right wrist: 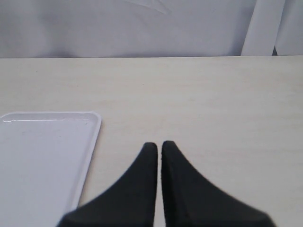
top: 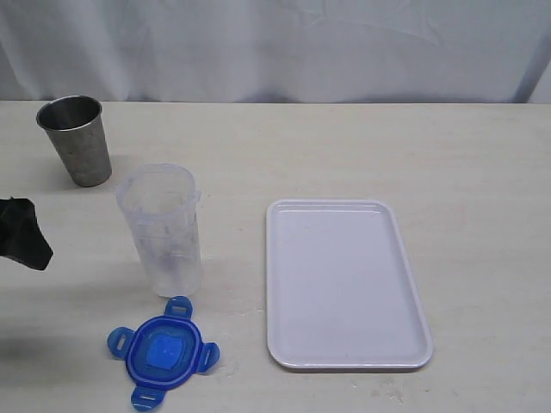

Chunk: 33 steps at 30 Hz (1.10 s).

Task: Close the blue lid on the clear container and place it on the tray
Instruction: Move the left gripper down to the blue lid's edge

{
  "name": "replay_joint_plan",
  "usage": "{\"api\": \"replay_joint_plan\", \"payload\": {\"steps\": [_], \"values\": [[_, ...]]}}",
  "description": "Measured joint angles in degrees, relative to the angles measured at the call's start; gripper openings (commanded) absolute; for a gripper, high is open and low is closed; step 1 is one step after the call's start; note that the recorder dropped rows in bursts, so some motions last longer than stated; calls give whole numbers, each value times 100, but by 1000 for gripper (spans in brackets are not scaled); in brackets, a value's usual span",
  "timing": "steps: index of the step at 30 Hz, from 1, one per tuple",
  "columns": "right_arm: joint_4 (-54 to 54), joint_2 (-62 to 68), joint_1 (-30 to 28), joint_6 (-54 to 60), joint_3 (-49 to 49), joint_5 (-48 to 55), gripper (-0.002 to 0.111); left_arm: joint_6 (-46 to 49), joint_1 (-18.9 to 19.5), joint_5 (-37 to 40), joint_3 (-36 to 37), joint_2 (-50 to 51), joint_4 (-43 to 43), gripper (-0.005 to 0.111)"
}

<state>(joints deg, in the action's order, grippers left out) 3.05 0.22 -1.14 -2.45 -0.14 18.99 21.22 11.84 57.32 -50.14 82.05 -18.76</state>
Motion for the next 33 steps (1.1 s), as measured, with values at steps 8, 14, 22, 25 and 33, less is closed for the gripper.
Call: {"api": "replay_joint_plan", "payload": {"steps": [8,14,22,25,33], "values": [[0,0,0,0,0,0,4,-418,-702,-326,0,0,455,105],[0,0,0,0,0,0,4,-572,-882,-545,140,0,331,77],[0,0,0,0,0,0,4,-180,-917,-754,413,0,-250,54],[0,0,0,0,0,0,4,-62,-1009,-916,599,0,-682,54],[0,0,0,0,0,0,4,8,-1250,-1467,1127,0,-865,54]]}}
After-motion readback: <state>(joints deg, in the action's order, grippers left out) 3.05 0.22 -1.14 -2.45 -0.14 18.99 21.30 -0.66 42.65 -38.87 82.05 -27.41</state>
